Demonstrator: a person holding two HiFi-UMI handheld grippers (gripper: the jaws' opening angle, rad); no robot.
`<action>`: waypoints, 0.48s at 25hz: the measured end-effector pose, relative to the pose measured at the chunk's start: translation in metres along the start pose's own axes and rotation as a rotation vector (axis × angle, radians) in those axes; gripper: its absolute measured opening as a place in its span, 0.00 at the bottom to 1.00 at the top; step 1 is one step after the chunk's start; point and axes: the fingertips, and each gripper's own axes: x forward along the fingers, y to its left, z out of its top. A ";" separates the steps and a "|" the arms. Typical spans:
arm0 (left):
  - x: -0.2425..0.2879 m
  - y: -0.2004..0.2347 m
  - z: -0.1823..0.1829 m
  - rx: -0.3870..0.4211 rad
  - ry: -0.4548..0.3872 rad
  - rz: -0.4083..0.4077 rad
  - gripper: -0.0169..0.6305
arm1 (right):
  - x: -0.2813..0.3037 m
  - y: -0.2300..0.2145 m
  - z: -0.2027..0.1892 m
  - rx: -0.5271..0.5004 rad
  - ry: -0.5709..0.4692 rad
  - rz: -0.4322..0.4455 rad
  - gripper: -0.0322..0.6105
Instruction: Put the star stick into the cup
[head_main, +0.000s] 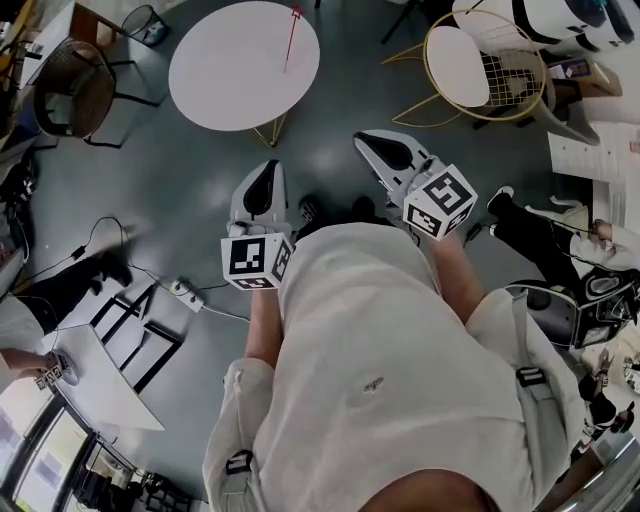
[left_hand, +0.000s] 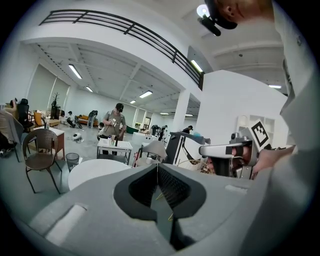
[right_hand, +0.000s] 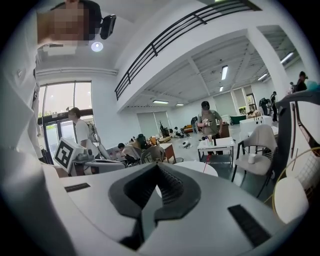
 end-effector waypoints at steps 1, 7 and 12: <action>0.000 -0.005 0.001 0.001 -0.002 -0.005 0.05 | -0.004 -0.001 0.002 0.004 -0.006 -0.001 0.06; -0.006 -0.027 -0.010 0.005 0.017 -0.025 0.05 | -0.023 0.005 -0.008 0.038 -0.006 0.008 0.06; -0.014 -0.024 -0.021 0.003 0.038 -0.021 0.05 | -0.023 0.014 -0.023 0.062 0.009 0.011 0.06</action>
